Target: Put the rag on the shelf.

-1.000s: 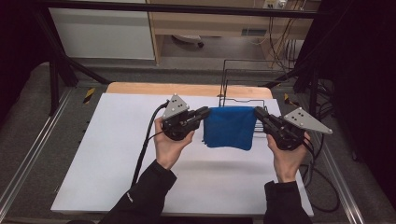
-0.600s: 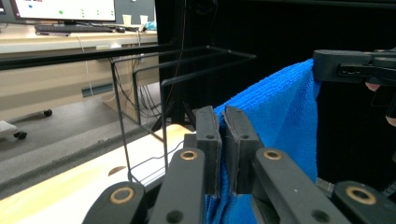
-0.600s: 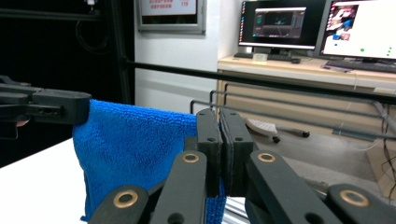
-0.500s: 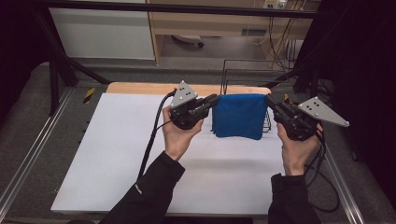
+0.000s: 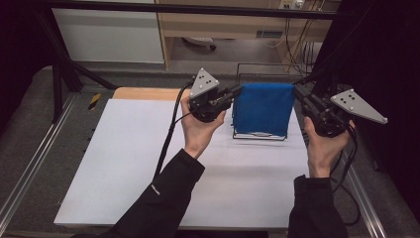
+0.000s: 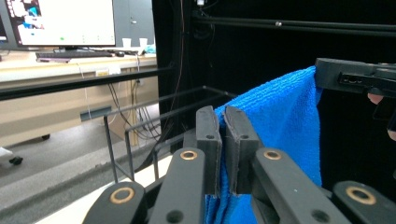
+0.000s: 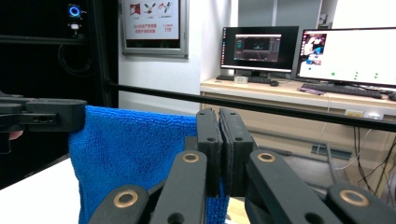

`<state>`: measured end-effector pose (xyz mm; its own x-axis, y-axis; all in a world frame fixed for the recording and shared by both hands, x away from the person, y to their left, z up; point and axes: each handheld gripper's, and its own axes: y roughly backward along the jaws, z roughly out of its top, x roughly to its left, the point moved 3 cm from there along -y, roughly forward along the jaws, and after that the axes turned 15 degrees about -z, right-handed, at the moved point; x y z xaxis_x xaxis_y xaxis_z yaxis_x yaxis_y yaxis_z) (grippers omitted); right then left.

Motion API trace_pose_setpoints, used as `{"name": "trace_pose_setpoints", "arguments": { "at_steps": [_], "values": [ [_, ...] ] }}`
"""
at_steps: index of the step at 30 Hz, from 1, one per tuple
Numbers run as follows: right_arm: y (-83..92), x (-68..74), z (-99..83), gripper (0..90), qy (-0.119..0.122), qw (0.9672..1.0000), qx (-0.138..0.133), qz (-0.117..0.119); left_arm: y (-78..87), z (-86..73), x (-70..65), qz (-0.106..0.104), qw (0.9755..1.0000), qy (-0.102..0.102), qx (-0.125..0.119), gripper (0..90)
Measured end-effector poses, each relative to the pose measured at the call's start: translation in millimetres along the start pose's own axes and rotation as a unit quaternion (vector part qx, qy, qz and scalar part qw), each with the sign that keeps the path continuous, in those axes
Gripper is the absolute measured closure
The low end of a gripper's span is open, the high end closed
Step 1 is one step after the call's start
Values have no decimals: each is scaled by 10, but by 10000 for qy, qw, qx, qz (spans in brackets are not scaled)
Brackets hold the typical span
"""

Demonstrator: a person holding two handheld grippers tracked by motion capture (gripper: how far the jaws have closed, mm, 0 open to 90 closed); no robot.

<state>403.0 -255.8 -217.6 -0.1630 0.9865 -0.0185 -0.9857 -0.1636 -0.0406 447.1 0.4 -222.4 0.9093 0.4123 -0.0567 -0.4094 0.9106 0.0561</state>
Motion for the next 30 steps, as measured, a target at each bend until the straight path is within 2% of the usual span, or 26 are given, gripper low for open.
{"name": "trace_pose_setpoints", "arguments": {
  "at_steps": [13, 23, 26, 30],
  "values": [
    [-117, -139, 236, 883, 2, 9996, -212, -161, -189, 293, 75, 14, 9997, -83, -211, 851],
    [-228, -238, 437, 883, 29, 9993, -278, -247, -332, 495, 173, 16, 9993, -16, -374, 851],
    [-267, -257, 497, 883, 44, 9992, -292, -270, -349, 554, 197, -26, 9987, 20, -503, 851],
    [-335, -280, 561, 883, 47, 9990, -324, -294, -391, 631, 228, 58, 9988, -39, -488, 851]
  ]
}}
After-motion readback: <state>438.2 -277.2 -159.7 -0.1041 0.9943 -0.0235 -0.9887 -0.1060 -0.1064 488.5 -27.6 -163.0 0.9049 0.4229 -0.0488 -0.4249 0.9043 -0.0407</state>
